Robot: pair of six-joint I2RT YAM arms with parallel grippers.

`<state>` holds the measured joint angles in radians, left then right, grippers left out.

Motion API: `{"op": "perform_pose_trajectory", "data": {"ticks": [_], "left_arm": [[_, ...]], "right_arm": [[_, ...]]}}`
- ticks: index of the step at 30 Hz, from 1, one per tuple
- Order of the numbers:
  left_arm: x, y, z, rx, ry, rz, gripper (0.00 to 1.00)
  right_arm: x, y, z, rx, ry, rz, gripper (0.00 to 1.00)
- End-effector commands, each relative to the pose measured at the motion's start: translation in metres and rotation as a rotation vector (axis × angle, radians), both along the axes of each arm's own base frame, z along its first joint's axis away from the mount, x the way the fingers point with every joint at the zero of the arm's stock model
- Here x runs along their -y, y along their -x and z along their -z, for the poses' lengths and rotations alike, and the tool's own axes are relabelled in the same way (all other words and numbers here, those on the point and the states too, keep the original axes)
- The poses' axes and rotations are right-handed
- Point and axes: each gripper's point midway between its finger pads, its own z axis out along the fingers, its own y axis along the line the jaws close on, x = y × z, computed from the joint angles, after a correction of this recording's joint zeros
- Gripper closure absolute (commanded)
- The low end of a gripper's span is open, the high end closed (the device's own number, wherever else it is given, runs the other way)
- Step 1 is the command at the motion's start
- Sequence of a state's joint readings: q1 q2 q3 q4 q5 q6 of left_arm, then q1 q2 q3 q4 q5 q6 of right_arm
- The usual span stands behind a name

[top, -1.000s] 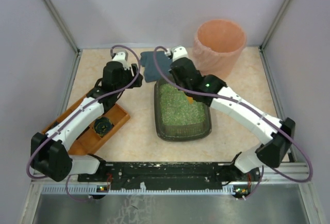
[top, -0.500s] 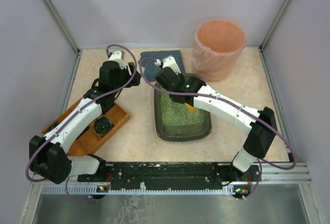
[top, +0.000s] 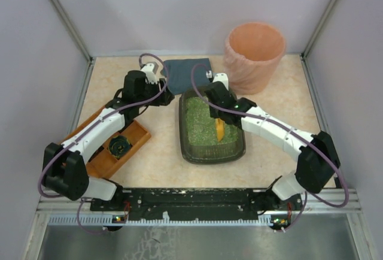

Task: Clean the litter box

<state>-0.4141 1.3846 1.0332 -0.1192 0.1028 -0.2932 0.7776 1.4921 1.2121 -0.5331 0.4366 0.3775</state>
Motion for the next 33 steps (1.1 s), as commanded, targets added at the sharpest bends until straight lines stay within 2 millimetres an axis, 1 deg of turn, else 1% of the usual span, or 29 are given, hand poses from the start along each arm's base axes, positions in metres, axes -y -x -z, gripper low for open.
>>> {"op": "perform_pose_trajectory", "data": {"ticks": [1, 7, 9, 11, 17, 22, 28, 33], "left_arm": [[0.026, 0.010, 0.012, -0.044, 0.027, 0.176, 0.39], [0.041, 0.017, 0.033, -0.108, -0.013, 0.261, 0.42], [0.047, 0.021, 0.039, -0.121, -0.039, 0.290, 0.43], [0.053, 0.024, 0.044, -0.135, -0.058, 0.313, 0.44], [0.066, 0.035, 0.063, -0.192, -0.132, 0.380, 0.48], [0.065, 0.038, 0.075, -0.248, -0.163, 0.382, 0.51], [0.067, 0.040, 0.083, -0.275, -0.185, 0.395, 0.54], [0.071, 0.044, 0.088, -0.288, -0.199, 0.412, 0.57]], "right_arm": [[-0.011, -0.009, -0.027, 0.071, -0.264, 0.038, 1.00], [0.017, -0.008, -0.011, 0.067, -0.387, 0.152, 1.00], [0.024, -0.003, -0.002, 0.065, -0.412, 0.183, 1.00], [0.028, 0.001, 0.002, 0.071, -0.444, 0.205, 1.00], [0.029, 0.012, 0.016, 0.069, -0.559, 0.249, 1.00], [0.027, 0.018, 0.034, 0.048, -0.644, 0.282, 1.00], [0.016, 0.021, 0.058, 0.002, -0.725, 0.294, 1.00], [0.000, 0.017, 0.073, -0.043, -0.784, 0.285, 1.00]]}}
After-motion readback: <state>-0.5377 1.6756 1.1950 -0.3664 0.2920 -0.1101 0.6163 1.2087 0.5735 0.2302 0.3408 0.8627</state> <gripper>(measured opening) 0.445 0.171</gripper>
